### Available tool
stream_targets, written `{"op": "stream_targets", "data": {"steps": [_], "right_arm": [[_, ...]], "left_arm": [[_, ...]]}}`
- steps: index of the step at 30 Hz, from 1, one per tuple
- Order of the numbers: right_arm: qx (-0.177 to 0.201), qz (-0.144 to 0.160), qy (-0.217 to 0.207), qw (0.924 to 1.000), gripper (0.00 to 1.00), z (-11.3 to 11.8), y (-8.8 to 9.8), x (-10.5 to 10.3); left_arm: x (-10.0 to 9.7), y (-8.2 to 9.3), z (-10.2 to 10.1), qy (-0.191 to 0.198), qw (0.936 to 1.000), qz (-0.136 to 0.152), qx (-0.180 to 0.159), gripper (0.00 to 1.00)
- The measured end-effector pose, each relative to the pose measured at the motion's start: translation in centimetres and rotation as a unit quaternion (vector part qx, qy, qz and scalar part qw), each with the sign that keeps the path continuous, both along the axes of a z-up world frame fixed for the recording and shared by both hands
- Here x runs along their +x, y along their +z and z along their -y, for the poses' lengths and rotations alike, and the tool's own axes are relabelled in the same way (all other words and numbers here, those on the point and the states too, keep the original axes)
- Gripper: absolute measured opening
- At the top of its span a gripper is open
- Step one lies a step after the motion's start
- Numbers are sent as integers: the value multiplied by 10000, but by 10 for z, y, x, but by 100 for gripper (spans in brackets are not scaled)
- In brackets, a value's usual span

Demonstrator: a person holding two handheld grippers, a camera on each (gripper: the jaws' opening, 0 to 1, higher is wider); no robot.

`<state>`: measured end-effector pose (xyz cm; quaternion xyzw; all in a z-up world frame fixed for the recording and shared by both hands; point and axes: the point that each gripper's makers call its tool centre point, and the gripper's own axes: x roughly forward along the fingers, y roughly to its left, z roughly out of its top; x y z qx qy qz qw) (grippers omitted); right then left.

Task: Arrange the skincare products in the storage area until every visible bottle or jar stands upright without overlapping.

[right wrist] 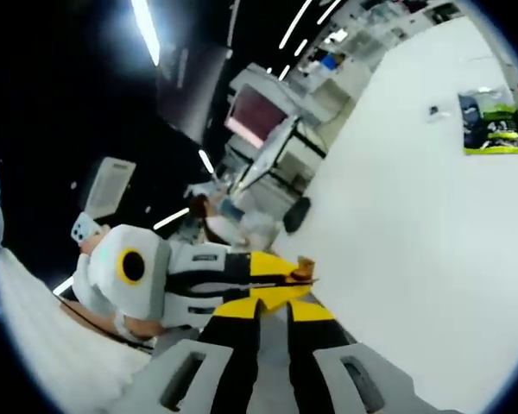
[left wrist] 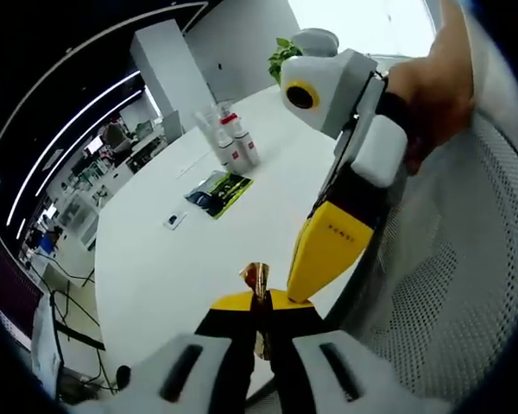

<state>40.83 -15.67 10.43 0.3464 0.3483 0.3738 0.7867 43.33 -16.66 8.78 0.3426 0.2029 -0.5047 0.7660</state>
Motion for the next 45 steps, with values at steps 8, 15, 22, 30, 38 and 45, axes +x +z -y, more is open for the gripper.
{"op": "stream_targets", "data": {"steps": [8, 15, 22, 30, 38, 45], "right_arm": [[-82, 148, -116, 9998, 0, 8, 5, 6], [-385, 595, -302, 9970, 14, 22, 10, 15], [-717, 1124, -88, 9910, 23, 23, 15, 19], [-1105, 1578, 400, 9805, 16, 15, 17, 15], [-1463, 1611, 917, 9717, 17, 17, 15, 10], [-1149, 957, 791, 9856, 15, 15, 6, 13]], "left_arm": [[1, 8, 3, 2, 9997, 96, -211, 0], [8, 22, 2, 362, 9962, -175, -771, 0], [0, 24, 8, 168, 9957, -224, -880, 0], [-10, 21, 12, -102, 9962, -288, -821, 1], [-18, 18, 16, -489, 9968, -63, -636, 0], [-18, 10, 14, -663, 9973, 196, -260, 0]]}}
